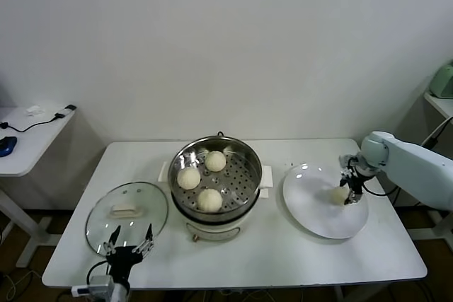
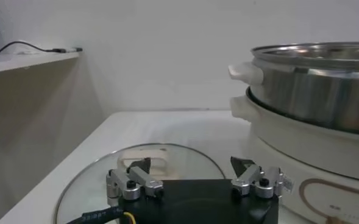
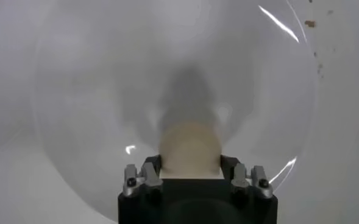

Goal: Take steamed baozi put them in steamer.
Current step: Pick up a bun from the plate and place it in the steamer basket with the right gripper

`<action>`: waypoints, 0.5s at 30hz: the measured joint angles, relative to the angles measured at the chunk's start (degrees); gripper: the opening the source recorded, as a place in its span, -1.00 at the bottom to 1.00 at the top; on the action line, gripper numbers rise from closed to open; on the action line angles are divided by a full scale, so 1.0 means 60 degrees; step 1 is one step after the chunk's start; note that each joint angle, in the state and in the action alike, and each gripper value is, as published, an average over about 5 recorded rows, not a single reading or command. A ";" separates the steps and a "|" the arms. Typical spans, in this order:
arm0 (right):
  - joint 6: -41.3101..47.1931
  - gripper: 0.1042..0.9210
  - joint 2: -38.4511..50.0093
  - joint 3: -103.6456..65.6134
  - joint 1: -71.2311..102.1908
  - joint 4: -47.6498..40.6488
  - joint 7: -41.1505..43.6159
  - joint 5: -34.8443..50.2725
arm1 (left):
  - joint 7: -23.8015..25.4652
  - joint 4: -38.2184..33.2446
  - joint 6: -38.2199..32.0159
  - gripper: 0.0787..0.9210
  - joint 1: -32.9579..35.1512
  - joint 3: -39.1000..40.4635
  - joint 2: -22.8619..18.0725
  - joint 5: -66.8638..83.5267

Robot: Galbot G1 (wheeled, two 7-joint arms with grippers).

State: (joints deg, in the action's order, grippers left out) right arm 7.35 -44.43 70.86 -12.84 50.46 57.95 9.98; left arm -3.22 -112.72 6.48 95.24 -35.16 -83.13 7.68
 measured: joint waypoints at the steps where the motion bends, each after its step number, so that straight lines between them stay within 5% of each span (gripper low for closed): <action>1: 0.0035 0.31 0.0059 0.0121 -0.0161 0.0120 0.0004 0.0094 | 0.0001 -0.0023 0.0005 0.77 0.0009 0.0012 0.0000 -0.0011; 15: 0.0987 0.30 -0.0303 0.4082 -0.5821 0.3414 -0.0223 0.4040 | 0.0005 -0.0302 0.0128 0.77 -0.0013 0.0125 0.0062 -0.0046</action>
State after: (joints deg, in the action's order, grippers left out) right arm 13.27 -46.25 95.35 -47.77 70.95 56.62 34.22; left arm -3.19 -114.53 7.25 95.16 -34.41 -82.76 7.40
